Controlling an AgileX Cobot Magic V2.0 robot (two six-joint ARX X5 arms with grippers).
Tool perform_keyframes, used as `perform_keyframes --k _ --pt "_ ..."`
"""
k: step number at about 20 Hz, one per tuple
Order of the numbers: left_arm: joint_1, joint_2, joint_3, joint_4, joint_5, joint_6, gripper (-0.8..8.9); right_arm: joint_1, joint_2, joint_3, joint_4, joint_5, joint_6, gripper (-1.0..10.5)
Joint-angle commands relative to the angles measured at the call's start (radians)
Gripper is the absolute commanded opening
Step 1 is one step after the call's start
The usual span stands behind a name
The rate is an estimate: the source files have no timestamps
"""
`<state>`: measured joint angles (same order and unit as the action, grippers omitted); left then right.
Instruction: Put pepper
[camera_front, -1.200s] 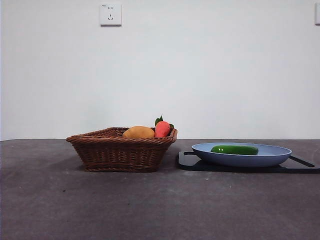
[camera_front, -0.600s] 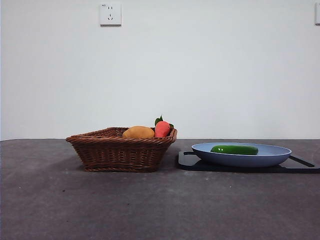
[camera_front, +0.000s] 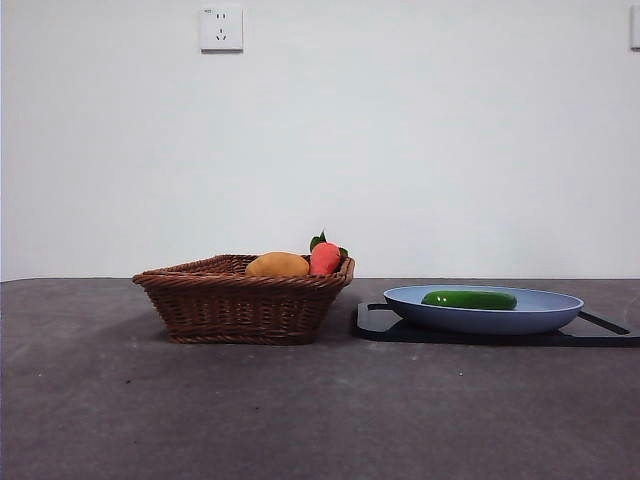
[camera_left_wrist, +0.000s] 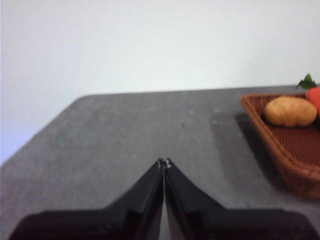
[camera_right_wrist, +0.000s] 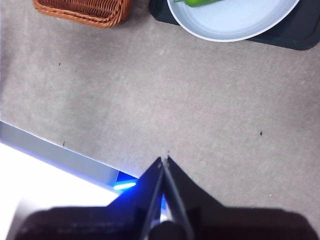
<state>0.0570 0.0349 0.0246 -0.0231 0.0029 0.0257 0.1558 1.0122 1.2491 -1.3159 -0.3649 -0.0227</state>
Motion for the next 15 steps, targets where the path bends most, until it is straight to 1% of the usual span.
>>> perform_keyframes --k 1,4,15 --pt "0.004 -0.004 -0.006 -0.044 -0.003 -0.026 0.08 0.000 0.007 0.016 0.006 0.001 0.003 0.1" --pt "0.004 -0.029 -0.006 -0.110 0.002 -0.026 0.08 0.000 0.007 0.016 0.006 0.001 0.003 0.1" --pt "0.004 -0.034 -0.006 -0.106 0.002 -0.026 0.08 0.000 0.007 0.016 0.006 0.001 0.003 0.1"
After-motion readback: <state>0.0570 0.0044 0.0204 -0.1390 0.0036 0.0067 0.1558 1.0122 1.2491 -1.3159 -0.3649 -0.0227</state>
